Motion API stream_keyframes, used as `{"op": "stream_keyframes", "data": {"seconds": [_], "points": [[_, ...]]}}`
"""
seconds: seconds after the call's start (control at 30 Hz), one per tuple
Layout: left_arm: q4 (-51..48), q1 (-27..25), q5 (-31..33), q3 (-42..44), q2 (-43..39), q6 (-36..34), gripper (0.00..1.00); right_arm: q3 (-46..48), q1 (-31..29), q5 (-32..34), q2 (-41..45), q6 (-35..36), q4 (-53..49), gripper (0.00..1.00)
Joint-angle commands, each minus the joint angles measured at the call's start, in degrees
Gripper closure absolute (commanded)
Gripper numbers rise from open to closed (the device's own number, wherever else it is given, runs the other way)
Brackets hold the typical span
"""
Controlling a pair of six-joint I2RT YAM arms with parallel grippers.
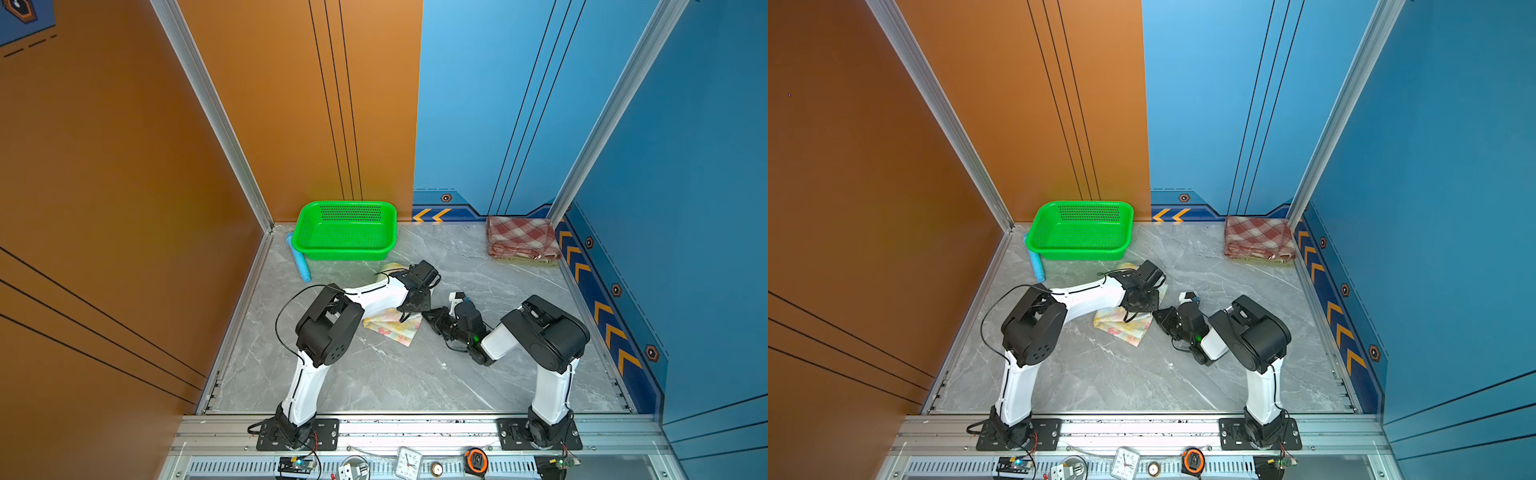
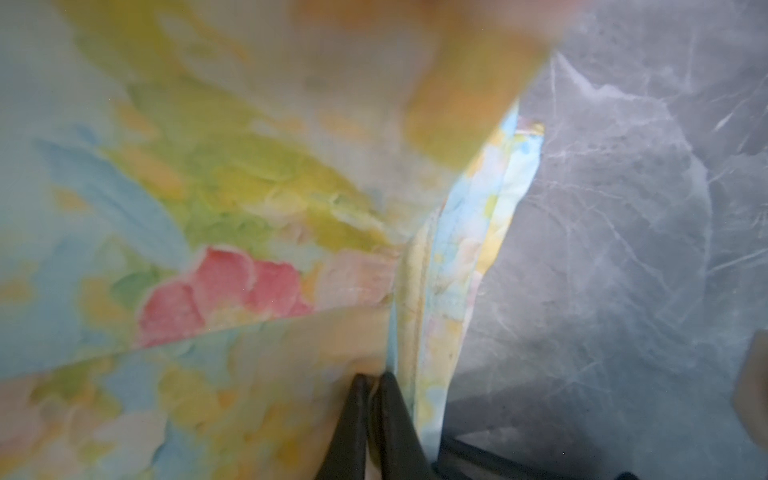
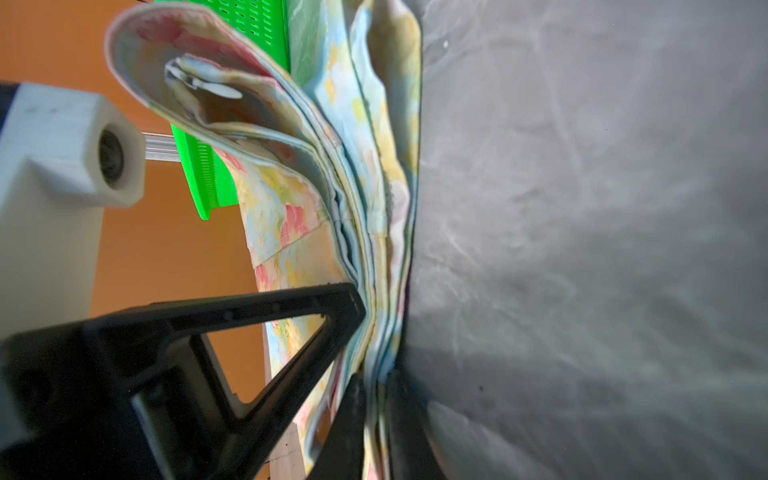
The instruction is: Fold and stack the skirts
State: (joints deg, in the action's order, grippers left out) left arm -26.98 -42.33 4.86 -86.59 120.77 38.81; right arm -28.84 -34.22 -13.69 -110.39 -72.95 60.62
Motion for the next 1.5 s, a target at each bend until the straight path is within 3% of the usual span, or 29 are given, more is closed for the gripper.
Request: {"op": "stream_keyframes", "data": {"seconds": [0.0,0.23,0.67,0.93,1.47], "points": [[-6.77,-0.05,1.20,1.93,6.32,-0.53,0.98,2.91,-0.08,0.25,-3.78,0.00,-9.31,0.86],[-7.27,-0.21,1.66,1.25,5.00,-1.68,1.00,3.40,0.47,0.24,-4.14,-0.36,-8.14,0.86],[-9.49,0.41,4.51,1.55,-8.62,-10.16,1.00,3.19,0.66,0.25,-4.69,-1.03,-7.75,0.86],[-9.51,-0.34,3.95,4.07,-12.76,-13.40,1.00,1.95,0.01,0.25,-5.92,-2.68,-8.50,0.85],[-9.38,-6.60,4.51,10.22,-17.62,-18.48,1.00,1.14,-0.82,-0.01,-11.24,-7.16,-4.68,0.86]]}}
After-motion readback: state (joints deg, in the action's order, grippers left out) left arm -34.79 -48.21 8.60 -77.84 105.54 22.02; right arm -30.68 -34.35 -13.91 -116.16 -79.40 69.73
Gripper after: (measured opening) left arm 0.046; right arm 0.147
